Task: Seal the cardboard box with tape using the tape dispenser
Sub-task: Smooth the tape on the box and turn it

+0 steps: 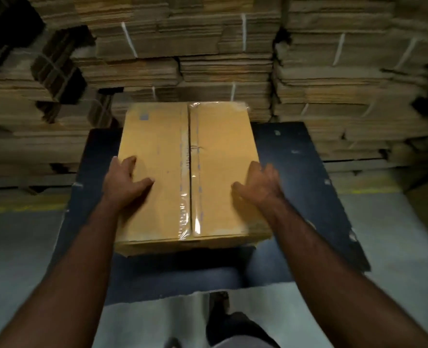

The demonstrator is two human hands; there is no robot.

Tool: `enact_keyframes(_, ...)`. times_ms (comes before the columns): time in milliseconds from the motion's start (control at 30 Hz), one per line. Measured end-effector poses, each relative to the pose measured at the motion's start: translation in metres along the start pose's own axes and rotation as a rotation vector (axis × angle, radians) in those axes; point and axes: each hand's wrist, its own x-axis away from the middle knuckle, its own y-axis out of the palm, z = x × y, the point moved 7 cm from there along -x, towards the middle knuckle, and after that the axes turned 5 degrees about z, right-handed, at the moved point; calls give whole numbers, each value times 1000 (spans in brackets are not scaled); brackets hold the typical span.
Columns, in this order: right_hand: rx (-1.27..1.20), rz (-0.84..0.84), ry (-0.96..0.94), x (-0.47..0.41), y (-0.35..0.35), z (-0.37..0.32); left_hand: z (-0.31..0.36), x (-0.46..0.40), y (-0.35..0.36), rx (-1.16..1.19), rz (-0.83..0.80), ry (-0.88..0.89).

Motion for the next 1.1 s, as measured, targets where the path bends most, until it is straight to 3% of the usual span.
enact_keyframes(200, 27, 64, -21, 79, 7, 18, -10, 71, 3, -93, -88, 136)
enact_keyframes(400, 5, 58, -286, 157, 21, 4, -6, 178, 11, -249, -79, 417)
enact_keyframes(600, 156, 76, -411, 194, 32, 2, 1, 223, 10, -384, 15, 528)
enact_keyframes(700, 160, 173, -428, 192, 29, 7, 4, 232, 6, -433, 54, 543)
enact_keyframes(1100, 127, 255, -515, 128, 24, 18, 46, 202, 10, -473, 110, 375)
